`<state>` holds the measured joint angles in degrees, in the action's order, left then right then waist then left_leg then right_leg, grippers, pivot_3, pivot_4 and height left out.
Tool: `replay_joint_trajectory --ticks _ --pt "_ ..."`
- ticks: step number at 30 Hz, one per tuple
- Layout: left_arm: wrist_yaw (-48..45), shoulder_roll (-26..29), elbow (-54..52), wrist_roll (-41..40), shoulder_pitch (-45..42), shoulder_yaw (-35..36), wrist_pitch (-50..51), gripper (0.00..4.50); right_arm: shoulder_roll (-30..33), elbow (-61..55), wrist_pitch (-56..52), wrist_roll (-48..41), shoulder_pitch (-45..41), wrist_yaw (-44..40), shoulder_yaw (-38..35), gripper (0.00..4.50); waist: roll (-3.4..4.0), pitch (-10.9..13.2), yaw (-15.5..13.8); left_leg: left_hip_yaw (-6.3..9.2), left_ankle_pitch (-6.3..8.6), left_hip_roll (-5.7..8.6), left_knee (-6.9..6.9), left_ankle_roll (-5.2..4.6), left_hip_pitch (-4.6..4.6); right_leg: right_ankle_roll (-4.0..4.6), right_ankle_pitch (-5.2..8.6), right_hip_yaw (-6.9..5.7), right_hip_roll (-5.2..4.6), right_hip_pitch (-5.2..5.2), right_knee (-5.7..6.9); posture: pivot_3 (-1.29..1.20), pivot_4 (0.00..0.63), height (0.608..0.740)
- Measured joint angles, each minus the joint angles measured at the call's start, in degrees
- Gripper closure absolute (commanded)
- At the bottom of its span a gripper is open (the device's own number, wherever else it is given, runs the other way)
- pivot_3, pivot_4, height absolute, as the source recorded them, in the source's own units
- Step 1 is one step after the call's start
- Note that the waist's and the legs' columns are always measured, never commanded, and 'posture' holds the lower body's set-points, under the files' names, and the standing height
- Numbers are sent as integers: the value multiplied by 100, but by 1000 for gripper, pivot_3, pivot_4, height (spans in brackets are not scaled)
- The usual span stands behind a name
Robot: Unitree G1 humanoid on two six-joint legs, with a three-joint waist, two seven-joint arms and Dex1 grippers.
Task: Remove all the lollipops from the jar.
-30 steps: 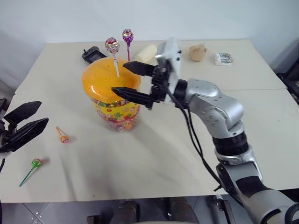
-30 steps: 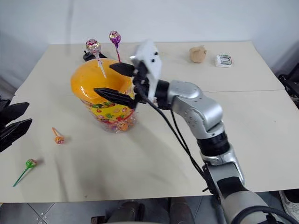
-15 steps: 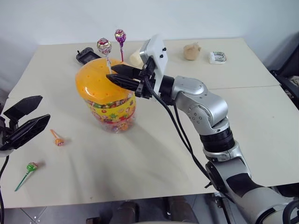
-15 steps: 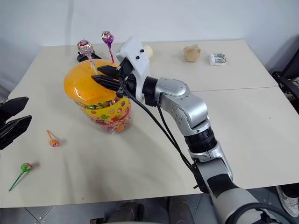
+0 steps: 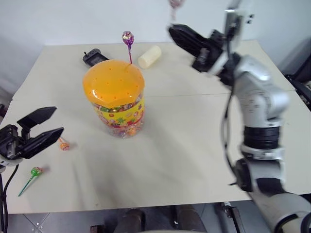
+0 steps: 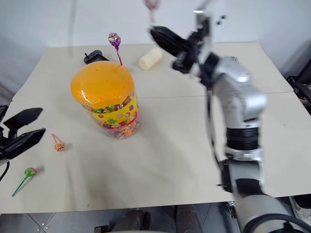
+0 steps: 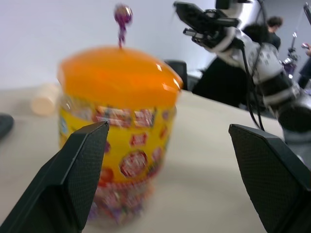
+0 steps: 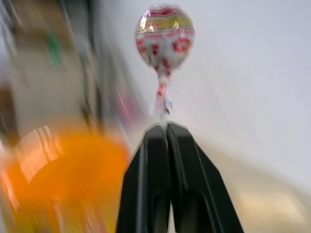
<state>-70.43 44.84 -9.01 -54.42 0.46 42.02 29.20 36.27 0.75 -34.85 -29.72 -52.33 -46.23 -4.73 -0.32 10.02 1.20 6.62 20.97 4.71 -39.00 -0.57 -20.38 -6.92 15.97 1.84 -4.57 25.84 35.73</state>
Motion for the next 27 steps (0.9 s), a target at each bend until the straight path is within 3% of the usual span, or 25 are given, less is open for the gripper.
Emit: replay_joint_trajectory --ticks 4,10,12,15,21,27 --pt "-308 89 -320 105 190 -341 -80 290 1622 131 -273 677 1517 -526 192 4459 11 6 -57 -30 11 -4 2 -11 -6 -2 -1 9 2 9 -10 0 150 740" --pt "-476 92 -661 29 240 -558 -53 290 2504 256 371 1911 2835 -707 850 4459 17 9 59 -115 12 -31 -5 -7 16 -13 -7 20 4 24 -5 0 150 740" --pt "-522 91 -670 50 237 -658 -131 290 2524 508 662 2173 3031 -724 986 4459 18 10 55 -115 9 -38 -6 0 27 -8 -10 19 8 16 0 0 150 740" --pt "-541 91 -672 73 202 -727 -225 290 2455 699 855 2197 3014 -805 911 3804 19 7 45 -111 9 -42 -8 2 29 -5 -12 22 10 11 -1 0 150 740" --pt "-392 42 -672 55 138 -737 -300 290 2221 892 1314 1860 2974 -1445 609 1894 19 7 36 -102 15 -43 -7 2 23 -5 -12 18 10 11 -15 0 150 740" --pt "409 -344 -470 -300 -91 -290 -285 290 1237 611 1196 553 1486 -1989 160 1894 36 16 45 -105 14 -51 -11 12 18 -5 -12 15 15 28 -2 0 150 740"
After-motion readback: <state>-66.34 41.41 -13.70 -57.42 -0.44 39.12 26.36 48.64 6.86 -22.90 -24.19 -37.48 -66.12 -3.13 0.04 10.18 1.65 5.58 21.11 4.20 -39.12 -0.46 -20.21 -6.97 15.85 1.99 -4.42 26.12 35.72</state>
